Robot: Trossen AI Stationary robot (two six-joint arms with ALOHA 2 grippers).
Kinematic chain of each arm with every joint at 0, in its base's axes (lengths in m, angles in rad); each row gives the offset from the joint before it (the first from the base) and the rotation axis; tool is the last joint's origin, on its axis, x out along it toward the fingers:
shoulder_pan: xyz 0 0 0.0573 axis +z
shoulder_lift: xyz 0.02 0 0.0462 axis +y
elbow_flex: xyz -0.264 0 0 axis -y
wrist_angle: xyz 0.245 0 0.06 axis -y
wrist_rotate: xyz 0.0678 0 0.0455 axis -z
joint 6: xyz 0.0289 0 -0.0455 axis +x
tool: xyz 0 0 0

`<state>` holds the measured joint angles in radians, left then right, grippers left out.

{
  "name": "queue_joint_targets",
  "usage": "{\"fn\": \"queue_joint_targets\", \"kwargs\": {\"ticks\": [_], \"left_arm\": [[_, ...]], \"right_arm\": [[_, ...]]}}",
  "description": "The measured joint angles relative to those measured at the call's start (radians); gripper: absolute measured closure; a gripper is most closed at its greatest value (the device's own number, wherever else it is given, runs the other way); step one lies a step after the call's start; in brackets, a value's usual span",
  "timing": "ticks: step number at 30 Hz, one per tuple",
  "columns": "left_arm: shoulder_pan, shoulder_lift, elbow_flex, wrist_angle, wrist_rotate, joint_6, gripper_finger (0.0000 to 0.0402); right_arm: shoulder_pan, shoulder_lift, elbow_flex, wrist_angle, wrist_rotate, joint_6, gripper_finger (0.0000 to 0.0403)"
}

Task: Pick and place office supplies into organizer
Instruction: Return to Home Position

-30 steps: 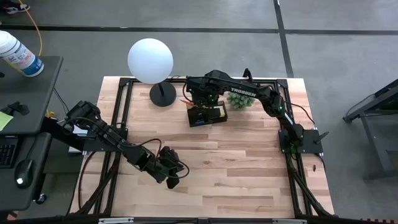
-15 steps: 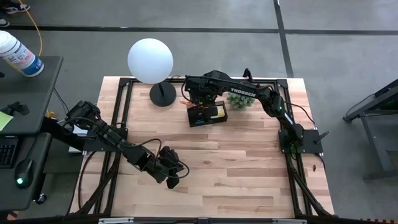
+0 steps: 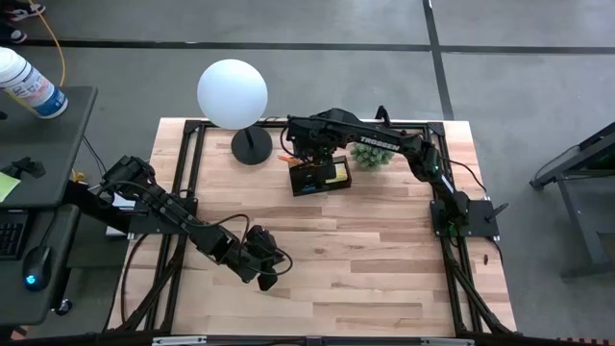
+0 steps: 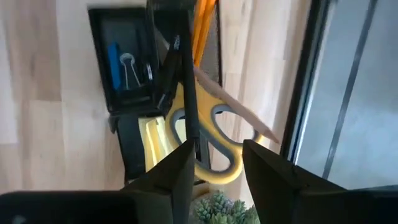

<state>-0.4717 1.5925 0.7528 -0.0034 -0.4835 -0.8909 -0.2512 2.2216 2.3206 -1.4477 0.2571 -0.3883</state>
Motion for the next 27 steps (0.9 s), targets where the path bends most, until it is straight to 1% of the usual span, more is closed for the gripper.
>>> {"fn": "queue_joint_targets", "kwargs": {"ticks": [3,7,10,13,15,18,21,25,27], "left_arm": [[0.000,0.000,0.000,0.000,-0.001,0.005,0.0355],[0.000,0.000,0.000,0.002,-0.007,0.007,0.0355],[0.000,0.000,0.000,0.007,-0.008,0.007,0.0355],[0.000,0.000,0.000,0.011,-0.008,0.007,0.0355],[0.000,0.000,0.000,0.018,-0.008,0.007,0.0355],[0.000,0.000,0.000,0.042,-0.010,0.007,0.0355],[0.000,0.000,0.000,0.066,-0.027,0.007,0.0355],[0.000,0.000,0.000,0.080,-0.037,0.008,0.0355],[0.000,0.000,0.000,0.081,-0.037,0.007,0.0355]], "right_arm": [[0.004,-0.028,0.018,-0.006,-0.043,0.044,0.0276],[0.003,-0.074,0.003,-0.012,-0.170,0.084,0.0296],[0.006,-0.103,-0.010,-0.012,-0.229,0.088,0.0329],[0.014,-0.117,-0.011,-0.043,-0.306,0.087,0.0377],[0.021,-0.117,-0.013,-0.060,-0.355,0.076,0.0396],[0.040,-0.116,-0.014,-0.073,-0.399,0.080,0.0390],[0.066,-0.116,-0.014,-0.074,-0.431,0.082,0.0399],[0.103,-0.116,-0.015,-0.053,-0.447,0.114,0.0400],[0.122,-0.124,-0.064,-0.008,-0.459,0.129,0.0400]]}}
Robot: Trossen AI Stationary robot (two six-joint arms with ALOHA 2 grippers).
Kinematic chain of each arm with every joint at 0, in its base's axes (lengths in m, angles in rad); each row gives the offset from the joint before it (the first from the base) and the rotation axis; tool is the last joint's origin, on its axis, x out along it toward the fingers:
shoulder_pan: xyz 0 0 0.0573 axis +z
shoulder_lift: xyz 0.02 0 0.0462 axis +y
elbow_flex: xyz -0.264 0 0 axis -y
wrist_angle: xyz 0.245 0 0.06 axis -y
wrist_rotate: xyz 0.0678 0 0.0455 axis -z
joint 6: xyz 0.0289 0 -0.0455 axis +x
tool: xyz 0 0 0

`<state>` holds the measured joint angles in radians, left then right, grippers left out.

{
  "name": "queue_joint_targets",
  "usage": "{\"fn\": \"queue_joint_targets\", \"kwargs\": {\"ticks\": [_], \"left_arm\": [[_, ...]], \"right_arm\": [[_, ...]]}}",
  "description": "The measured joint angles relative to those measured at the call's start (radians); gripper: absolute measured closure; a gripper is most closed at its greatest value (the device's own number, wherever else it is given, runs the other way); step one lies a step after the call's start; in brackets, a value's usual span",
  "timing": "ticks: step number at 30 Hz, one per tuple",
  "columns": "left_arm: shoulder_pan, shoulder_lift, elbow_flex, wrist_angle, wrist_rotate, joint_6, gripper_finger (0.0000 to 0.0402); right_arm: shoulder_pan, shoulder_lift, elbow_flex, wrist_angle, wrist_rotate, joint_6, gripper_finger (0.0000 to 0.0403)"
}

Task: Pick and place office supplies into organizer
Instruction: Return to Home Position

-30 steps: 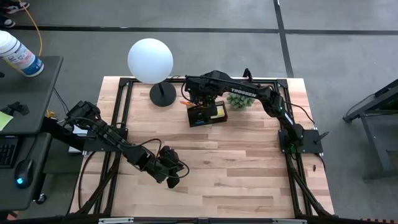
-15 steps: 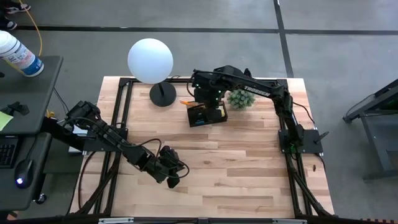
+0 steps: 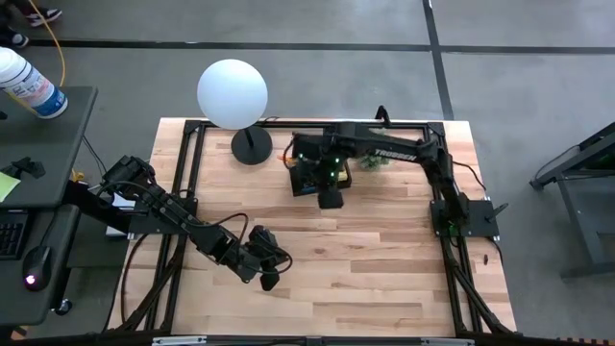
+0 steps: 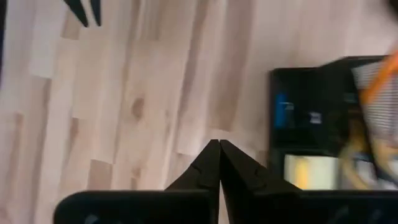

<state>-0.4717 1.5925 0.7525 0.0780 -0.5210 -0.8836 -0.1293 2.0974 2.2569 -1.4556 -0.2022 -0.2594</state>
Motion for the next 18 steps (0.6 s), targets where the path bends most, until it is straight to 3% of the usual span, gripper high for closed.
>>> {"fn": "queue_joint_targets", "kwargs": {"ticks": [6,12,18], "left_arm": [[0.000,0.000,0.000,0.005,-0.008,-0.002,0.0355],[0.000,0.000,0.000,0.004,-0.008,-0.003,0.0355],[0.001,0.000,0.000,0.010,-0.019,0.000,0.0355]], "right_arm": [[0.049,-0.161,-0.433,0.258,-0.012,0.056,0.0401],[0.083,-0.445,-0.950,0.714,-0.069,0.229,0.0402],[0.137,-0.703,-1.339,1.116,-0.067,0.368,0.0402]]}}
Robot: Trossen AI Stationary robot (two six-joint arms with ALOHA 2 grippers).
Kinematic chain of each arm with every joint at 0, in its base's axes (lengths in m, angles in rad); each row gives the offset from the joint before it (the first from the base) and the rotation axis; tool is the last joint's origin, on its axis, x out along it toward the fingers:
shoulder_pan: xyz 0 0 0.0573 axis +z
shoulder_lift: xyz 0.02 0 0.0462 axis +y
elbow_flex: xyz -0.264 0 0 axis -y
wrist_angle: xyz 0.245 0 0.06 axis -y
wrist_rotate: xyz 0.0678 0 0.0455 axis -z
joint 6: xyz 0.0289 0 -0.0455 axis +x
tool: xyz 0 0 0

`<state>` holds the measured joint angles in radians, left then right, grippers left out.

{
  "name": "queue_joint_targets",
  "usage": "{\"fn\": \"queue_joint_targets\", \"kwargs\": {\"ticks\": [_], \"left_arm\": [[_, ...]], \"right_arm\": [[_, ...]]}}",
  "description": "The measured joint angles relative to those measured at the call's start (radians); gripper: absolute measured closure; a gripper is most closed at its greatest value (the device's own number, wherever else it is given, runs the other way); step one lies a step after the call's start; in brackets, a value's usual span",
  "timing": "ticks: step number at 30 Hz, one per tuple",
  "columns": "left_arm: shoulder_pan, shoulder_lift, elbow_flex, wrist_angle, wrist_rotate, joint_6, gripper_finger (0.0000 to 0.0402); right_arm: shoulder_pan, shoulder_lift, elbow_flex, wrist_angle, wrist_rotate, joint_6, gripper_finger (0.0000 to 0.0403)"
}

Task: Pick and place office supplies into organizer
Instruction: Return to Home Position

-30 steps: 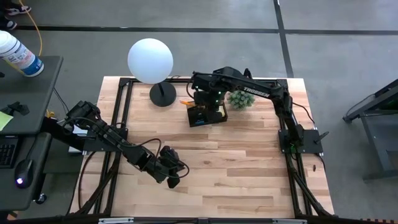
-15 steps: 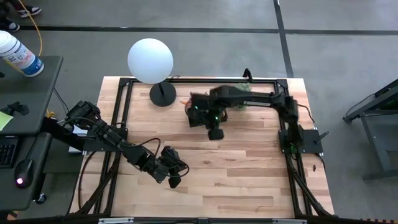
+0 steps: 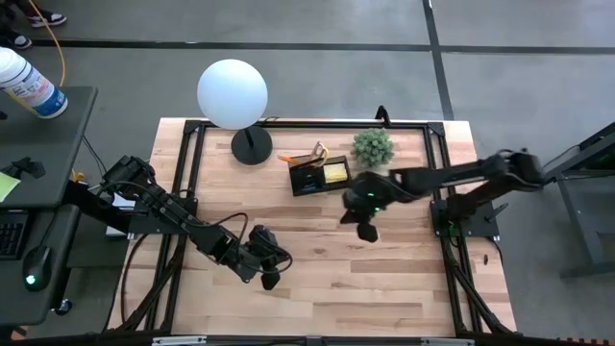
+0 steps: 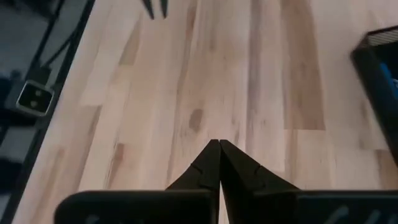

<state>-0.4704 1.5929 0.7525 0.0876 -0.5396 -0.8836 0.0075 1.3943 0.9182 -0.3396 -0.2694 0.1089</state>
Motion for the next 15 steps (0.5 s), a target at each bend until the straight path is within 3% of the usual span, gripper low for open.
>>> {"fn": "queue_joint_targets", "kwargs": {"ticks": [5,9,15], "left_arm": [[0.033,0.000,0.000,0.103,0.001,0.009,0.0355],[0.081,0.000,0.000,0.269,0.001,0.103,0.0355],[0.179,0.000,0.000,0.491,0.028,0.264,0.0355]], "right_arm": [[0.012,-0.169,-0.266,0.281,0.031,0.116,0.0402],[-0.002,-0.274,-0.455,0.495,0.016,0.192,0.0402],[-0.016,-0.384,-0.622,0.683,-0.028,0.250,0.0402]]}}
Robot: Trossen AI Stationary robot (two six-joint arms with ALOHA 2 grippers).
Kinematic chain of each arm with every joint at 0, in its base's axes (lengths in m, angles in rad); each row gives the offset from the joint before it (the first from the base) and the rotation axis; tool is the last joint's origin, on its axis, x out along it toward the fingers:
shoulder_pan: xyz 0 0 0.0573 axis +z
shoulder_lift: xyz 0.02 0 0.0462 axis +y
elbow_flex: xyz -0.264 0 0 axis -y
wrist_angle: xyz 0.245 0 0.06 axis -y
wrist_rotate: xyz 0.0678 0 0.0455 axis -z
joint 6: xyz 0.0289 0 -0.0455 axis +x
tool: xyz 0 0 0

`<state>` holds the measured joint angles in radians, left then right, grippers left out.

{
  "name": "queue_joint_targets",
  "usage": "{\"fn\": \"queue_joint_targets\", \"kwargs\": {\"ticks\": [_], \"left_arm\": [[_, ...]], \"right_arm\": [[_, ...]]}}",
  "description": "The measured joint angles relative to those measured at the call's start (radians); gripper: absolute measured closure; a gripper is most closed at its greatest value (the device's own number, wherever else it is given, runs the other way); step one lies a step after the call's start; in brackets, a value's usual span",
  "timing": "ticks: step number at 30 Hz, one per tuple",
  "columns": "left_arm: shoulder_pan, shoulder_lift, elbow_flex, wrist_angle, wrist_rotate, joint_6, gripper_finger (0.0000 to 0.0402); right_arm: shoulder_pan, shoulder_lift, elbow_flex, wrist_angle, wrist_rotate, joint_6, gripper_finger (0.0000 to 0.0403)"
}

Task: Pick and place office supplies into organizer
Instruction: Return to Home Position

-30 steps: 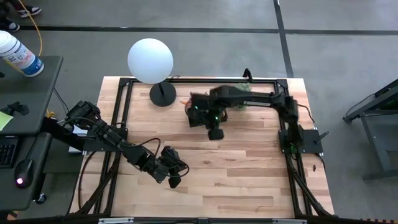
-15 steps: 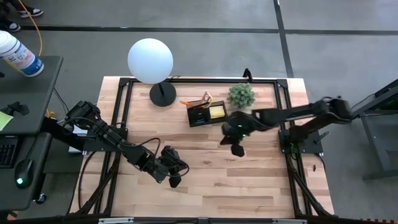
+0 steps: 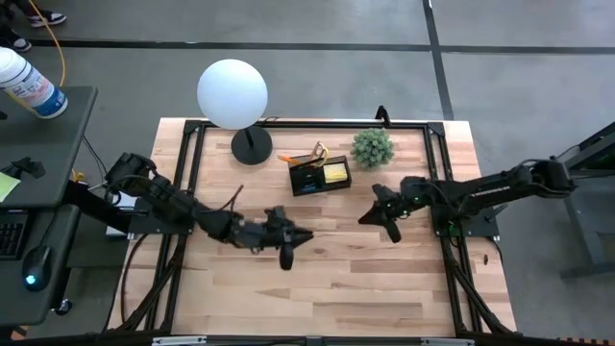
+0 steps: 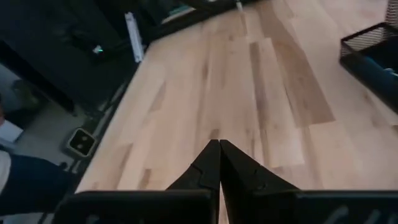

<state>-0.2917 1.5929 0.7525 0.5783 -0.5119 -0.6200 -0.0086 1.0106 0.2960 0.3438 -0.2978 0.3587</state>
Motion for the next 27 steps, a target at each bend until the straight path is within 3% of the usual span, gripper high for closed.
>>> {"fn": "queue_joint_targets", "kwargs": {"ticks": [7,15,22,27], "left_arm": [[0.122,0.000,0.000,0.103,0.116,0.022,0.0355],[0.184,0.000,0.000,0.128,0.176,0.022,0.0355],[0.209,0.000,0.000,0.129,0.222,0.014,0.0355],[0.215,0.000,0.000,0.129,0.257,0.013,0.0355]], "right_arm": [[0.000,-0.056,-0.135,0.191,-0.013,0.063,0.0403],[0.000,-0.093,-0.287,0.485,-0.003,0.211,0.0403],[0.008,-0.236,-0.286,0.469,-0.021,0.228,0.0403],[0.008,-0.405,-0.285,0.340,-0.030,0.229,0.0403]]}}
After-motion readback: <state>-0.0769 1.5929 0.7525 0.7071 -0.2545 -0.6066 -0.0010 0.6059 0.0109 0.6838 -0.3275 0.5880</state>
